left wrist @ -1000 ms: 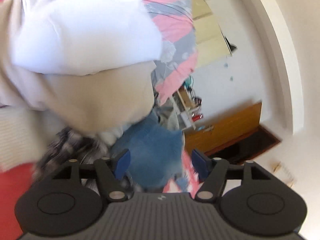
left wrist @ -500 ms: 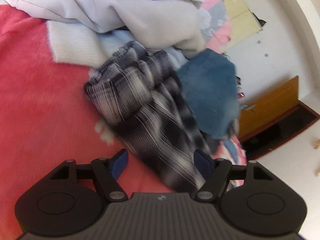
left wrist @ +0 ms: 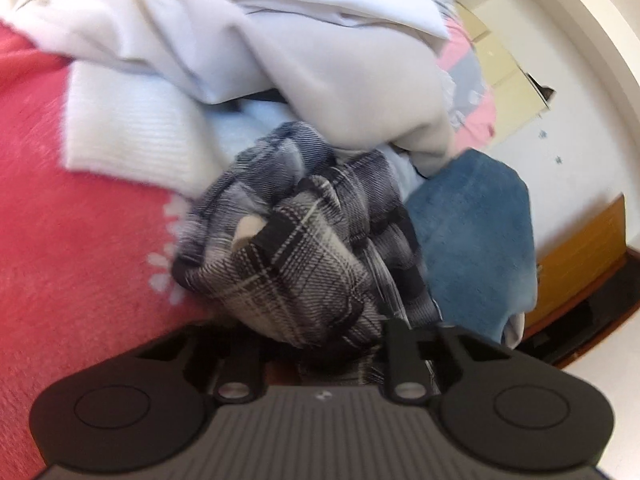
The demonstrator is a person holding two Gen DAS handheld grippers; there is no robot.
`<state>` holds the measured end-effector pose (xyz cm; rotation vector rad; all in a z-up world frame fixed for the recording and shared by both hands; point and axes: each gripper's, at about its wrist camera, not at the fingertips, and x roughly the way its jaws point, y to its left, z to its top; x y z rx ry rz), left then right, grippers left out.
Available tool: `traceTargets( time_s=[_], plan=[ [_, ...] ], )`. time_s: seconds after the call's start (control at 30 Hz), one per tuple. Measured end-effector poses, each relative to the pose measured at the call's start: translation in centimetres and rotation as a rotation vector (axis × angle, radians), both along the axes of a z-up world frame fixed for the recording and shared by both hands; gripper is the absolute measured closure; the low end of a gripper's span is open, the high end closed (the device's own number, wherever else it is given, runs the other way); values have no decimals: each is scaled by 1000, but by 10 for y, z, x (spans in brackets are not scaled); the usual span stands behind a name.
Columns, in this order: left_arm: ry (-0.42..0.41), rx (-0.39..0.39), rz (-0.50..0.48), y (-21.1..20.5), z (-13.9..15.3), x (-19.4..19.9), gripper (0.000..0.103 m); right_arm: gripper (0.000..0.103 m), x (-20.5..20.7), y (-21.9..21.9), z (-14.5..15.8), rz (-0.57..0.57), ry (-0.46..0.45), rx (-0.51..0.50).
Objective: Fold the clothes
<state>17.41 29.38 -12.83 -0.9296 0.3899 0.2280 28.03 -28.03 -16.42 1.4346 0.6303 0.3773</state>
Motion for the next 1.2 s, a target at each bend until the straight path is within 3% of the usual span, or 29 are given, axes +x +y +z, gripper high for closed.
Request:
traceTargets(
  time_s=[0.03, 0.3, 0.47, 0.6, 0.7, 0.77, 0.83, 0.87, 0.9, 0.93, 0.97, 1.0, 1.1, 1.2],
  plan=[
    [-1, -7, 8, 1, 3, -4, 89, 94, 1, 2, 0, -2, -9, -24],
    [-47, -49, 1, 7, 40, -68, 92, 97, -30, 4, 45, 11, -111, -142],
    [-59, -74, -14, 9, 54, -128, 92, 97, -83, -11, 65, 47, -127, -156],
    [-41, -118, 22, 10, 38, -179, 92, 97, -130, -18, 60, 70, -91, -140],
    [19, -116, -1, 13, 13, -190, 91, 97, -149, -14, 46, 84, -41, -177],
    [71, -113, -27, 15, -2, -190, 85, 93, -149, -13, 33, 96, 17, -236],
    [63, -127, -50, 20, -6, -192, 81, 96, -143, -17, 27, 131, 83, -273],
    [62, -122, -63, 22, -3, -193, 72, 91, -144, -19, 31, 150, 98, -307],
    [64, -102, -68, 25, 2, -196, 66, 86, -148, -22, 41, 167, 99, -360],
    [63, -73, -63, 27, 7, -200, 51, 72, -151, -26, 51, 183, 101, -412],
    [63, -33, -51, 28, 12, -207, 42, 59, -155, -29, 61, 200, 102, -465],
    [63, 16, -32, 29, 17, -215, 42, 53, -159, -32, 72, 217, 104, -518],
    [50, 143, -4, 36, 34, -236, 38, 50, -184, -35, 110, 267, 40, -754],
    [17, 240, -19, 46, 50, -231, 28, 50, -202, -14, 146, 305, -146, -926]
  ],
)
